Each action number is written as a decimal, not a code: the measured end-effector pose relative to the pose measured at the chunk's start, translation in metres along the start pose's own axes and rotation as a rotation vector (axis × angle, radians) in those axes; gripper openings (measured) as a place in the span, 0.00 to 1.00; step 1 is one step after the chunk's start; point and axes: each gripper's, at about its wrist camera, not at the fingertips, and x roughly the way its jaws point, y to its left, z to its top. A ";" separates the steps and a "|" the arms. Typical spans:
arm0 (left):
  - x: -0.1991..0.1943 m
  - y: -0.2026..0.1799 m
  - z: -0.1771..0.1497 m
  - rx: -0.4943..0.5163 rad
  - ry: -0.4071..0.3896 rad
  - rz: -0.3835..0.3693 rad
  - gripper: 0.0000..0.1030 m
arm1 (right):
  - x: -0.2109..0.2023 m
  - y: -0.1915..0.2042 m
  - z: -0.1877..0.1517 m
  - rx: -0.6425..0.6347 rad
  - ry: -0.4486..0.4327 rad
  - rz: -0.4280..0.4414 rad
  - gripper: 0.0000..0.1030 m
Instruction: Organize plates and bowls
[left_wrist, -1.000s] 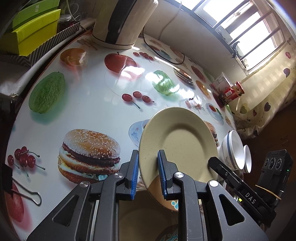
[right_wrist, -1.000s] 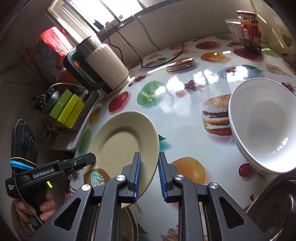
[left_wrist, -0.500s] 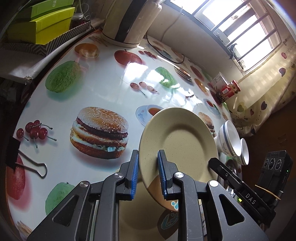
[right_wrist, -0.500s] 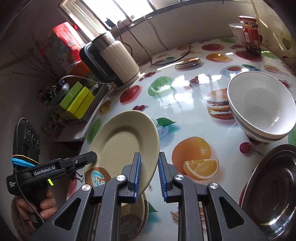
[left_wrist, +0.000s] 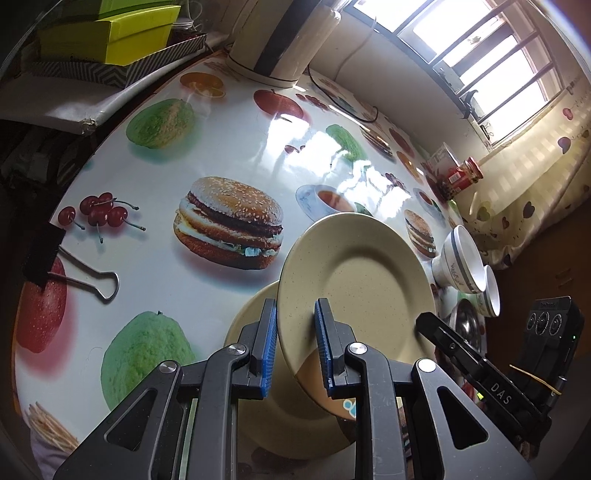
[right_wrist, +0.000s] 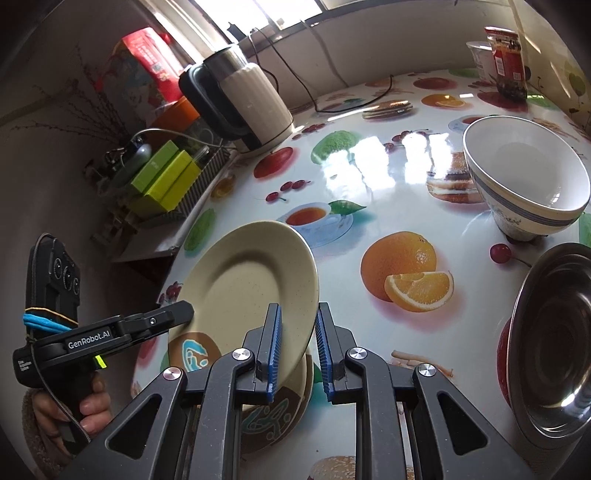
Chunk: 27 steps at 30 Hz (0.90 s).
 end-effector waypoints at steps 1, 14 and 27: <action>-0.001 0.001 -0.002 -0.001 -0.002 0.002 0.20 | 0.000 0.001 -0.002 -0.001 0.002 0.003 0.18; -0.006 0.012 -0.022 -0.018 -0.005 0.014 0.20 | 0.002 0.009 -0.019 -0.025 0.029 0.008 0.18; -0.009 0.021 -0.035 -0.026 0.000 0.022 0.21 | 0.007 0.015 -0.033 -0.043 0.056 0.006 0.18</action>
